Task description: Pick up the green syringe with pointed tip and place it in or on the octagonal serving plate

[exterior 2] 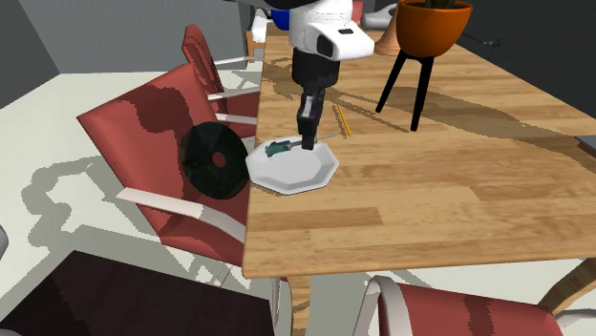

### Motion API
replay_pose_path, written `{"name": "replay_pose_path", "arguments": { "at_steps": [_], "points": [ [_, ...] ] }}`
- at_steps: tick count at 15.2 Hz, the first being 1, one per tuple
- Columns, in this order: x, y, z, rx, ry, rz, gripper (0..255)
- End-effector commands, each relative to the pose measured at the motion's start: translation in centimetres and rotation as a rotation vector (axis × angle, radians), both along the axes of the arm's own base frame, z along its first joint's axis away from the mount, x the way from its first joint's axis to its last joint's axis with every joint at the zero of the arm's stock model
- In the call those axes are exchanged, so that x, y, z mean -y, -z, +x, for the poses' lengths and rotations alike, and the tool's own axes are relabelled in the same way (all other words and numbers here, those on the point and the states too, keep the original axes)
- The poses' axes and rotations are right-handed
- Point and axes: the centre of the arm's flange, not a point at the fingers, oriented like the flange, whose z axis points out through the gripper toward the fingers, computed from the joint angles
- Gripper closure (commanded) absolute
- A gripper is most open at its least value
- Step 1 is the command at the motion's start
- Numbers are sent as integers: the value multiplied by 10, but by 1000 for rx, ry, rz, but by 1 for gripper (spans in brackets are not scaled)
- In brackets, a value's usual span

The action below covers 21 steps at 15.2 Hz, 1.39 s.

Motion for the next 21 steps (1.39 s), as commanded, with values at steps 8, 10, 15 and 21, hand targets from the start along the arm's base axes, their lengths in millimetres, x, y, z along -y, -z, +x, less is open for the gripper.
{"name": "replay_pose_path", "arguments": {
  "at_steps": [8,10,15,21],
  "points": [
    [-33,33,-27,0,2,0,255],
    [-33,44,-27,0,2,0,255],
    [-33,70,-27,0,2,0,255],
    [-33,75,-27,0,2,0,255]
  ]
}}
